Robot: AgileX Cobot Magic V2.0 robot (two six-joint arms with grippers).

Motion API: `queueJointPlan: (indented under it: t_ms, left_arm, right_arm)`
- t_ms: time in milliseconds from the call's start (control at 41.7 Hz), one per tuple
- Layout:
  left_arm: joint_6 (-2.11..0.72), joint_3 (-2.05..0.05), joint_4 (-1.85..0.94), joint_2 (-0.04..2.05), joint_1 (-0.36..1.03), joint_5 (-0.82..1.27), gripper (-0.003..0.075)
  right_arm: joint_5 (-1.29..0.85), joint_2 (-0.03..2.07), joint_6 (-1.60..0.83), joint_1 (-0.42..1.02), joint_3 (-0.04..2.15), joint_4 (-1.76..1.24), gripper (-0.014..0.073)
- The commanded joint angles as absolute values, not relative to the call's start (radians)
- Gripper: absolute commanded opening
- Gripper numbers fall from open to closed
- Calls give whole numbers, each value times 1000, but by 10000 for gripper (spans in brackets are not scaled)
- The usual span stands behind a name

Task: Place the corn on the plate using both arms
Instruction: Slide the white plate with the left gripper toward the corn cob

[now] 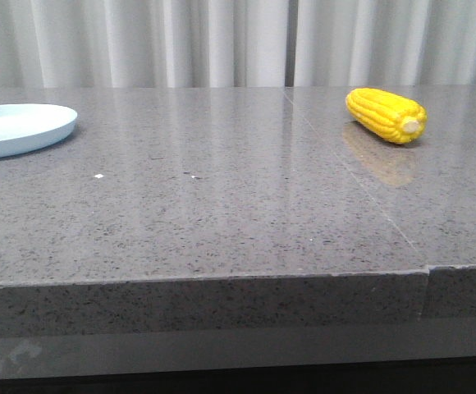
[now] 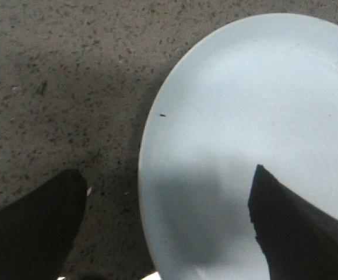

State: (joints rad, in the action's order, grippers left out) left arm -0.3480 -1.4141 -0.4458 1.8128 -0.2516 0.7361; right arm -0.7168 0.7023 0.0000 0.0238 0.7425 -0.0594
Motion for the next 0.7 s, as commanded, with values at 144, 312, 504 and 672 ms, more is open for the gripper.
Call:
queueJointPlan:
  t_ms: [144, 312, 504, 672]
  left_arm:
    - [-355, -1475, -434, 1817, -247, 709, 487]
    - [-355, -1475, -382, 1818, -247, 716, 302]
    - [-355, -1475, -383, 1816, -247, 719, 93]
    - [-355, -1505, -424, 1808, -247, 759, -20]
  right_arm:
    - [-650, 705, -11, 21, 776, -55, 582]
    - [-650, 705, -11, 21, 776, -55, 582]
    - [-650, 705, -11, 21, 776, -55, 582]
    - [-650, 705, -11, 21, 776, -55, 582]
